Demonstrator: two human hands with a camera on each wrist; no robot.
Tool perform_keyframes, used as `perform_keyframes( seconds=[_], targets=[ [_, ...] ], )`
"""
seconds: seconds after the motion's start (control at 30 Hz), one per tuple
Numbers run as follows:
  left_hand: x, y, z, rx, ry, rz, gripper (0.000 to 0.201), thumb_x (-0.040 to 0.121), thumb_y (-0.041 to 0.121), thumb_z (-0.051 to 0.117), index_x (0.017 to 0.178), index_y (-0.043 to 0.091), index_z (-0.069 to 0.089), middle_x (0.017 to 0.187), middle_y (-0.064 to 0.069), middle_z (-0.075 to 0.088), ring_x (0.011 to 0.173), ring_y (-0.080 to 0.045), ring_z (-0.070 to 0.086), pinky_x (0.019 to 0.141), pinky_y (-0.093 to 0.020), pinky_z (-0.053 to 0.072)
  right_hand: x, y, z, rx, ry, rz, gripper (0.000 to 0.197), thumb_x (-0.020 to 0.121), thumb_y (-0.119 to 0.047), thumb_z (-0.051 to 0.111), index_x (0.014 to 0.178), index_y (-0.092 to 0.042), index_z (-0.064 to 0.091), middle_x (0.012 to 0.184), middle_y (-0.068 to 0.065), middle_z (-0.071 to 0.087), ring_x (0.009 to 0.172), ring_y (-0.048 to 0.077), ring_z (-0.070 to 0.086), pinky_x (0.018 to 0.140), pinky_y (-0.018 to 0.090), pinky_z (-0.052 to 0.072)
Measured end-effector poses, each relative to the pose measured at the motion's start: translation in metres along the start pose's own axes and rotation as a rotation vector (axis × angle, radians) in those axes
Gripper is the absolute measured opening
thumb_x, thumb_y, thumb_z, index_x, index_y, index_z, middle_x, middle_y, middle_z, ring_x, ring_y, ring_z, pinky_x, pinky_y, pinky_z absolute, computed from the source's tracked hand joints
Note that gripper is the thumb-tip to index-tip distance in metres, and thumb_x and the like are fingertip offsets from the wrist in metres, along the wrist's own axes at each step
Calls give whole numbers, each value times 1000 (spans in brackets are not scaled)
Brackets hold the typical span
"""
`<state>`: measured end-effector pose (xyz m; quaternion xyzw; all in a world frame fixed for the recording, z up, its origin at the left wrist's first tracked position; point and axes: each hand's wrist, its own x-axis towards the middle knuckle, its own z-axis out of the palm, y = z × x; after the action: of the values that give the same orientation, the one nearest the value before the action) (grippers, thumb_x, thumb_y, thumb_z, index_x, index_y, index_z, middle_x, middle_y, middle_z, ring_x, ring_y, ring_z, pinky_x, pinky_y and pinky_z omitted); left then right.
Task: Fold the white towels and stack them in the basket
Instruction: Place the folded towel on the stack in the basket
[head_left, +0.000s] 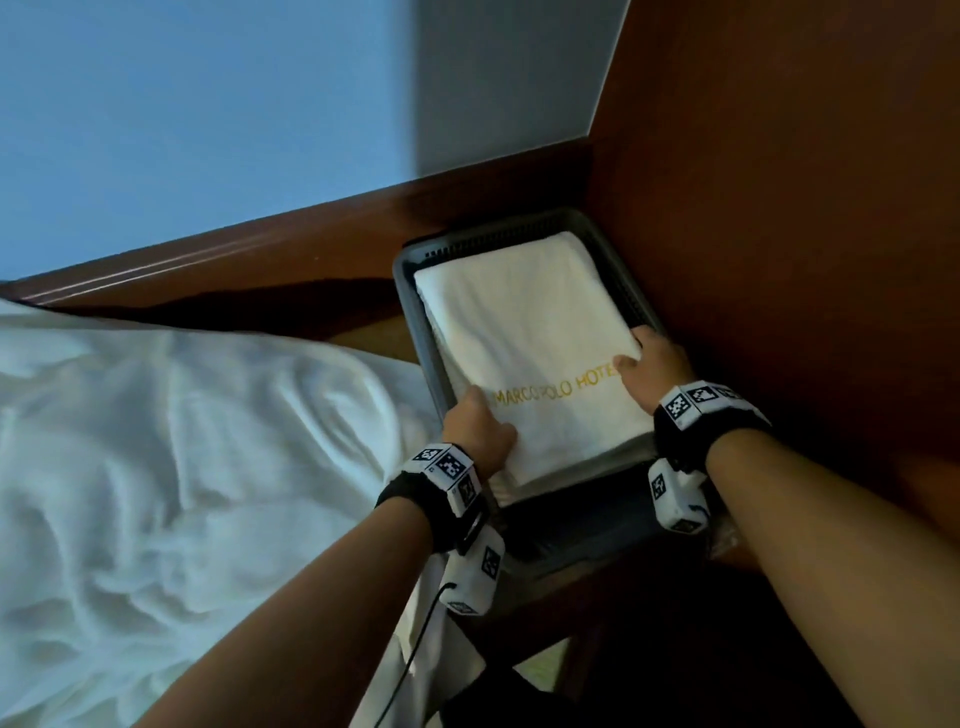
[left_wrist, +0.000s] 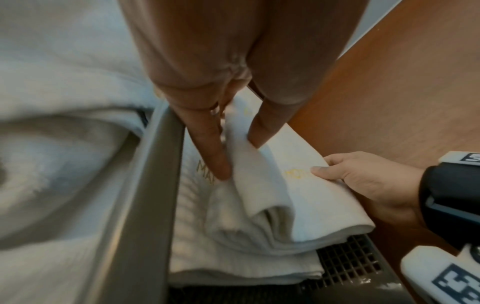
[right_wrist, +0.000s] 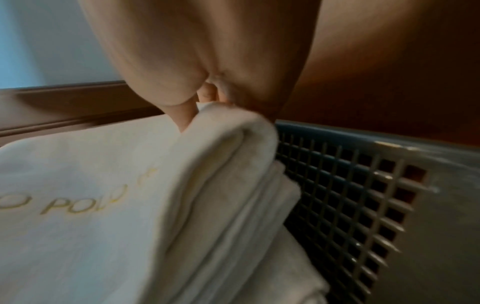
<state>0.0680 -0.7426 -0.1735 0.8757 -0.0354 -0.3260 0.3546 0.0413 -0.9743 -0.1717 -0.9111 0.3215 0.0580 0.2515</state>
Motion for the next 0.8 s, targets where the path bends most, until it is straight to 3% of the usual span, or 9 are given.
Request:
perform_keyframes(
  seconds=[0.1, 0.2, 0.3, 0.37, 0.43, 0.5, 0.67, 0.73, 0.8],
  targets=[
    [-1, 5, -5, 200, -7, 36, 47, 89, 22, 65, 125, 0, 44, 128, -22, 56, 112, -39, 58, 84, -38, 51, 1, 9, 2, -149, -79, 22, 25, 90, -21, 63, 109, -6, 57, 115, 20, 65, 105, 38, 61, 88, 41, 52],
    [-6, 5, -6, 488, 159, 237, 80, 87, 35, 67, 148, 4, 24, 140, -18, 39, 127, -38, 44, 96, -45, 46, -4, 2, -2, -275, -128, 43, 28, 88, -19, 61, 110, -4, 54, 114, 21, 63, 101, 39, 62, 81, 38, 53],
    [-4, 0, -1, 793, 195, 450, 88, 87, 58, 58, 154, 15, 19, 152, -14, 29, 140, -38, 29, 110, -50, 35, -13, -10, 2, -469, 2, -185, 45, 85, -18, 61, 128, -9, 47, 132, 17, 48, 117, 39, 50, 86, 42, 49],
    [4, -8, 6, 932, 82, 450, 89, 84, 71, 51, 152, 21, 21, 157, -15, 23, 145, -38, 23, 115, -51, 26, -23, -13, 12, -539, -63, -347, 63, 89, -30, 61, 145, -21, 32, 153, 12, 25, 134, 36, 31, 99, 48, 43],
    [9, -18, 9, 1028, -7, 435, 90, 81, 77, 48, 150, 25, 23, 158, -16, 22, 144, -38, 26, 116, -52, 23, -30, -5, 23, -554, -279, -302, 71, 93, -41, 57, 152, -30, 19, 162, 5, 4, 145, 35, 14, 108, 52, 36],
    [11, -26, 11, 1099, -39, 472, 90, 81, 79, 46, 151, 28, 21, 159, -17, 22, 143, -38, 30, 117, -53, 21, -33, 8, 30, -569, -401, -238, 72, 95, -46, 54, 155, -28, 16, 164, 6, -2, 148, 34, 9, 113, 53, 32],
    [7, -27, 11, 1177, -107, 384, 90, 88, 80, 30, 159, 30, 6, 168, -12, 4, 152, -34, 13, 121, -57, 2, -31, 18, 35, -614, -458, -227, 80, 95, -48, 52, 157, -27, 5, 164, 8, -12, 151, 34, 2, 115, 55, 29],
    [6, -17, 4, 1192, -153, 397, 87, 89, 78, 33, 158, 29, 18, 164, -13, 19, 149, -33, 24, 120, -59, 5, -27, 12, 33, -658, -477, -207, 81, 94, -49, 53, 157, -26, 7, 164, 10, -8, 150, 35, 9, 114, 53, 32],
    [1, -5, -15, 1132, -188, 434, 70, 91, 73, 39, 143, 27, 48, 143, -8, 51, 133, -29, 48, 116, -54, 23, -25, 0, 24, -704, -471, -200, 71, 92, -45, 56, 152, -23, 26, 160, 13, 14, 139, 37, 34, 105, 46, 43]
  ],
)
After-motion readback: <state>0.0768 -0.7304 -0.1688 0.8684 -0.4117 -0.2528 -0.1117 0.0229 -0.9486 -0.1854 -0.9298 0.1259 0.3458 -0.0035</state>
